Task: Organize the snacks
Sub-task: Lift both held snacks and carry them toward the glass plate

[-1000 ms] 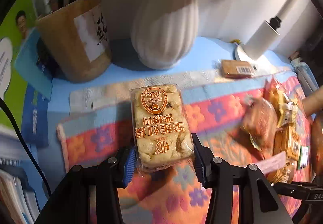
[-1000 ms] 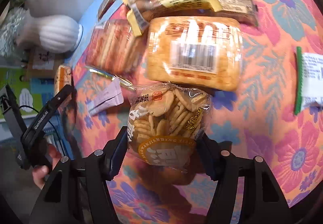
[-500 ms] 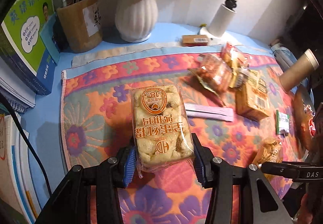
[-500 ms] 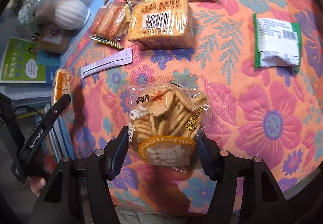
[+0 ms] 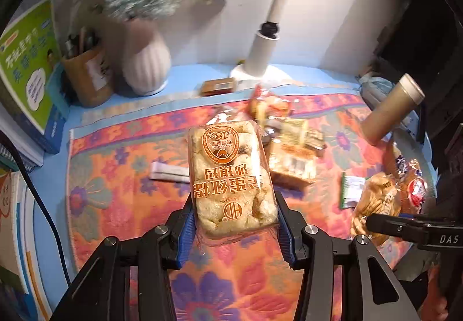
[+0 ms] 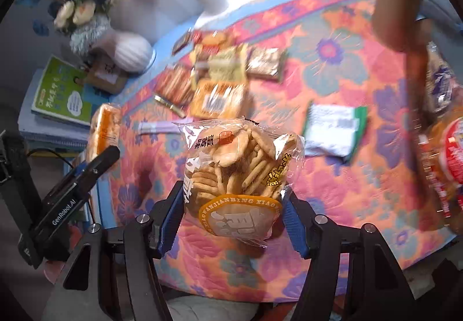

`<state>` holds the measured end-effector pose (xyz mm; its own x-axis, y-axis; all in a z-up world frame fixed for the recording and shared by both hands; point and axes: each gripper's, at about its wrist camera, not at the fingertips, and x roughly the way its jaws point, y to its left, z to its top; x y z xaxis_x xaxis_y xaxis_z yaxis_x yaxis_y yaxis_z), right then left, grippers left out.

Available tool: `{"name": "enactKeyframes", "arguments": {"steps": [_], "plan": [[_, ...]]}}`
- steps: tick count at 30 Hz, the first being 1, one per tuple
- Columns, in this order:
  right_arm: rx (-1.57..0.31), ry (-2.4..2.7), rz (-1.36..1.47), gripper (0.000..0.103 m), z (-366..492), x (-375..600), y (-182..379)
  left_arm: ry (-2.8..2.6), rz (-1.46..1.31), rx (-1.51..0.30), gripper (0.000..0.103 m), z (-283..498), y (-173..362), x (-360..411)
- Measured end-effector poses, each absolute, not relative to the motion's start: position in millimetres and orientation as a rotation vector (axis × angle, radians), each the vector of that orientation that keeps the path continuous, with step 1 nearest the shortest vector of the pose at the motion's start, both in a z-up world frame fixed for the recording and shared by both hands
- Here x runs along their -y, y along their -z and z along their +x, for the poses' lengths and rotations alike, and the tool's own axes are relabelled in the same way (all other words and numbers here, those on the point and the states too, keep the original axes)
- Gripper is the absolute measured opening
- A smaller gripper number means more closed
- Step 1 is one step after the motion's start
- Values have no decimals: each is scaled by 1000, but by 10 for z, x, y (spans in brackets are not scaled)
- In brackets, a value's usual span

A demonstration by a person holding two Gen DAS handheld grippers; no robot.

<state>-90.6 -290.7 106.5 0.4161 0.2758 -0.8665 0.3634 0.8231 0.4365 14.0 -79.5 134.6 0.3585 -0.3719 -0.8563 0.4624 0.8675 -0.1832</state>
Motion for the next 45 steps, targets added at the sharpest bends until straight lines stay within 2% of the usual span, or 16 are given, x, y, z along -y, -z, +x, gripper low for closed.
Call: {"name": "enactKeyframes", "arguments": {"steps": [12, 19, 26, 31, 32, 33, 35, 45], "plan": [[-1001, 250, 719, 62, -1638, 4436, -1561, 753, 194, -1017, 47, -415, -1699, 2407], [-977, 377, 772, 62, -2009, 5241, -1535, 887, 261, -979, 47, -839, -1772, 3308], [-1005, 389, 731, 62, -2075, 5540, -1489, 948, 315, -977, 47, -1101, -1681, 3900], [-1010, 361, 703, 63, -2018, 5593, -1482, 977, 333, -979, 48, -1149, -1593, 4134], [-1015, 366, 691, 64, -2002, 5612, -1476, 971, 338, -977, 54, -1144, -1568, 4168], [-1023, 373, 679, 66, -1986, 5621, -1469, 957, 344, -977, 66, -1133, -1543, 4196], [-1036, 377, 682, 67, -1973, 5673, -1440, 939, 335, -984, 74, -1094, -1503, 4182], [-1050, 386, 717, 67, -1990, 5694, -1361, 849, 245, -1075, 74, -891, -1347, 3694]]}}
